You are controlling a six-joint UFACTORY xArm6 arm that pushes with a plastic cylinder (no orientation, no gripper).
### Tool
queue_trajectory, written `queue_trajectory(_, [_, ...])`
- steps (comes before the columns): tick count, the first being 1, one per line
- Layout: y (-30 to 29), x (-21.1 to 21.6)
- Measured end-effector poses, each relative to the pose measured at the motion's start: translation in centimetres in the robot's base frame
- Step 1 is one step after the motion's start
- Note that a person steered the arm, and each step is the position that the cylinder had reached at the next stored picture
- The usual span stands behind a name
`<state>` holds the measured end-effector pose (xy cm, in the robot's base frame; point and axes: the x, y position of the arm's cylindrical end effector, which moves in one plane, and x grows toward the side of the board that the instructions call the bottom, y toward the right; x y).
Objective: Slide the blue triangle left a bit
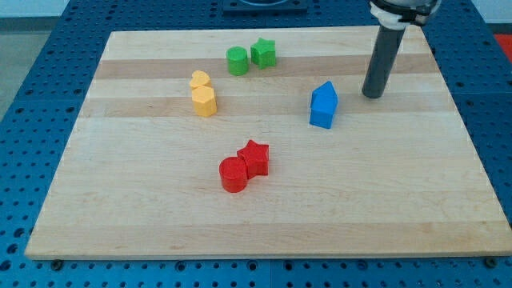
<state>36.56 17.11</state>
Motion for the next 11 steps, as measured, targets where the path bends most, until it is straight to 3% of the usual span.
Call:
queue_trajectory(4, [-3.2,-2.4])
queue_trajectory(11, [-7.0,-1.1])
